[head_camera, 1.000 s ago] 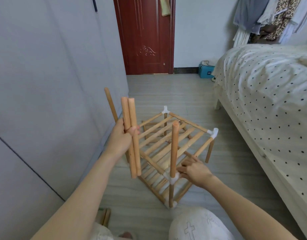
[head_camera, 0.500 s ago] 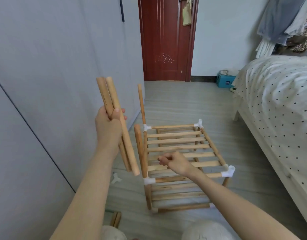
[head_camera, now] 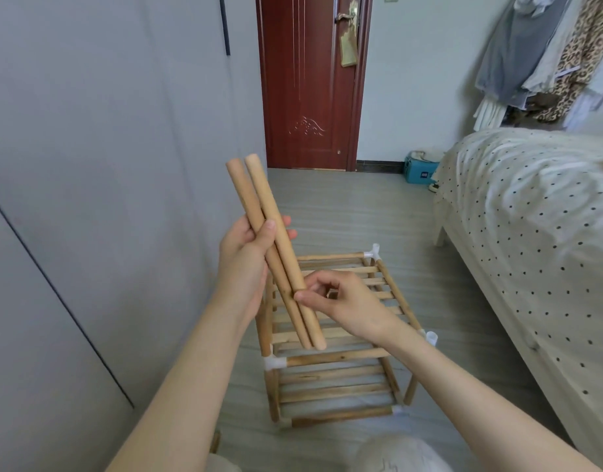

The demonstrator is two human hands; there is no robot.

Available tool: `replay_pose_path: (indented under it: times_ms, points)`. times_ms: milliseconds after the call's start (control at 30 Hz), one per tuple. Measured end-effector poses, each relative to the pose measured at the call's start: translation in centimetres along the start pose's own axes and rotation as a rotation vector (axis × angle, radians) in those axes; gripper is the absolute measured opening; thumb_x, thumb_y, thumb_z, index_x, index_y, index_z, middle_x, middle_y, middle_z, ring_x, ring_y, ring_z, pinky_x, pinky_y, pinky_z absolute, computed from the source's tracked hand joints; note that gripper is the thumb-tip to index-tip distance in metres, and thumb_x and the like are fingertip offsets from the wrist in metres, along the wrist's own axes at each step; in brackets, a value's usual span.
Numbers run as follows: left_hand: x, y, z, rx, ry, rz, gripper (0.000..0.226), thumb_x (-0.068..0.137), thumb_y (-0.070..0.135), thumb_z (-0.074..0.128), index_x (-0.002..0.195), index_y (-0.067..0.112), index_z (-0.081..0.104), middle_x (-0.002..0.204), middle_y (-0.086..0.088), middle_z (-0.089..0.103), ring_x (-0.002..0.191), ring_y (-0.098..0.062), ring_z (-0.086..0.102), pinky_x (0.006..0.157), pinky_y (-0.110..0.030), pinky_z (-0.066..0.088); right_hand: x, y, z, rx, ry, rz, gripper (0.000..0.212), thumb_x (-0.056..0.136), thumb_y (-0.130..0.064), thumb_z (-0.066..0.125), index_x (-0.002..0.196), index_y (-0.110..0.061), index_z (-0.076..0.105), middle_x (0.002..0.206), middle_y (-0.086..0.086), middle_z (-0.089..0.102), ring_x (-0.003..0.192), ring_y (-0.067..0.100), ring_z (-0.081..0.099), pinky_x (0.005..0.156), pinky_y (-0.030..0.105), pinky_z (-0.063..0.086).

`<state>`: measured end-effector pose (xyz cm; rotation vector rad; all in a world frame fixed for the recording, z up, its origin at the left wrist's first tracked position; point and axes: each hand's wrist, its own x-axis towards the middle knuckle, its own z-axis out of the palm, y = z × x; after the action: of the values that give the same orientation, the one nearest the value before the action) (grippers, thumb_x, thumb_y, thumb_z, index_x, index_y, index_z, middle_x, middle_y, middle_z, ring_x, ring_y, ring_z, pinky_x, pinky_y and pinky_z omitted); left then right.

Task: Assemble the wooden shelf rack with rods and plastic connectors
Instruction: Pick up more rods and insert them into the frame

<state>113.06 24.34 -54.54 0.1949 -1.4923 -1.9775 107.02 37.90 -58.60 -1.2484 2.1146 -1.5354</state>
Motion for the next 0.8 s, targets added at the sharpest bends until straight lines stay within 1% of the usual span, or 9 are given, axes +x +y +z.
replay_pose_path:
  times_ms: [100, 200, 300, 367, 467, 567, 633, 700, 800]
  points:
    - [-0.2, -1.4, 1.6, 0.083, -0.032, -0.012, 0.016, 0.097, 0.007, 0.045, 0.108, 0.009, 0.056, 0.091, 0.001, 0.068, 0.082, -0.012, 0.067, 0.071, -0.024, 0.051, -1.1, 1.5, -1.6, -0.173, 0.063, 0.035, 0.012, 0.088, -0.021, 0.063, 0.081, -0.011, 0.059, 0.064, -0.008, 0.051, 0.056, 0.001, 0.043, 0.059, 0.018, 0.038]
    - [-0.3, -3.0, 2.7, 0.181, -0.024, -0.031, 0.015, 0.097, 0.007, 0.045, 0.108, 0.013, 0.053, 0.092, 0.001, 0.066, 0.084, -0.01, 0.067, 0.071, -0.019, 0.052, -2.5, 4.0, -4.2, -0.291, 0.231, 0.113, 0.019, 0.09, -0.022, 0.059, 0.074, -0.019, 0.049, 0.058, -0.008, 0.051, 0.046, 0.003, 0.049, 0.05, 0.018, 0.041]
    - [-0.2, -4.4, 3.2, 0.239, -0.039, -0.074, 0.014, 0.097, 0.007, 0.044, 0.104, 0.016, 0.052, 0.093, -0.002, 0.066, 0.086, -0.013, 0.067, 0.072, -0.021, 0.051, -4.2, 7.3, -8.1, -0.246, 0.404, 0.275, 0.009, 0.091, -0.017, 0.056, 0.084, -0.012, 0.053, 0.074, 0.004, 0.064, 0.056, 0.011, 0.063, 0.061, 0.03, 0.056]
    - [-0.2, -5.1, 3.4, 0.258, -0.057, -0.11, 0.014, 0.097, 0.007, 0.044, 0.104, 0.016, 0.052, 0.091, -0.004, 0.067, 0.085, -0.015, 0.067, 0.073, -0.023, 0.051, -5.6, 9.8, -10.6, -0.263, 0.484, 0.393, 0.01, 0.092, -0.017, 0.055, 0.088, -0.008, 0.055, 0.083, 0.007, 0.067, 0.069, 0.018, 0.067, 0.071, 0.04, 0.057]
    - [-0.2, -6.0, 3.8, 0.286, -0.078, -0.129, 0.017, 0.097, 0.008, 0.045, 0.096, 0.023, 0.054, 0.09, -0.003, 0.067, 0.083, -0.014, 0.068, 0.072, -0.022, 0.05, -7.3, 12.8, -12.7, -0.315, 0.514, 0.484, 0.013, 0.094, -0.021, 0.054, 0.091, -0.009, 0.054, 0.087, 0.008, 0.066, 0.076, 0.02, 0.067, 0.074, 0.037, 0.057]
    - [-0.1, -6.5, 4.2, 0.303, -0.077, -0.13, 0.019, 0.097, 0.01, 0.046, 0.094, 0.027, 0.054, 0.088, 0.0, 0.069, 0.081, -0.011, 0.069, 0.07, -0.021, 0.051, -8.0, 14.6, -13.5, -0.297, 0.53, 0.518, 0.01, 0.094, -0.022, 0.053, 0.091, -0.013, 0.052, 0.085, 0.003, 0.064, 0.076, 0.018, 0.068, 0.063, 0.022, 0.054]
    - [-0.1, -6.7, 4.5, 0.301, -0.075, -0.137, 0.019, 0.097, 0.011, 0.047, 0.094, 0.028, 0.054, 0.088, 0.001, 0.068, 0.08, -0.011, 0.069, 0.07, -0.021, 0.051, -8.1, 15.5, -13.6, -0.295, 0.532, 0.535, 0.009, 0.094, -0.022, 0.054, 0.092, -0.013, 0.051, 0.086, 0.003, 0.063, 0.073, 0.014, 0.067, 0.06, 0.018, 0.052]
    - [-0.2, -6.9, 4.8, 0.298, -0.077, -0.137, 0.018, 0.097, 0.011, 0.047, 0.094, 0.028, 0.054, 0.087, 0.001, 0.068, 0.078, -0.011, 0.068, 0.068, -0.02, 0.051, -8.1, 16.1, -13.5, -0.306, 0.52, 0.55, 0.009, 0.094, -0.022, 0.053, 0.093, -0.013, 0.051, 0.087, 0.003, 0.062, 0.07, 0.011, 0.065, 0.063, 0.023, 0.055]
    - [-0.2, -7.0, 5.0, 0.315, -0.092, -0.127, 0.018, 0.097, 0.012, 0.046, 0.094, 0.027, 0.054, 0.085, 0.001, 0.067, 0.073, -0.009, 0.067, 0.061, -0.016, 0.05, -7.9, 16.6, -13.3, -0.324, 0.523, 0.545, 0.012, 0.095, -0.023, 0.052, 0.097, -0.011, 0.051, 0.088, 0.003, 0.062, 0.073, 0.017, 0.066, 0.074, 0.038, 0.057]
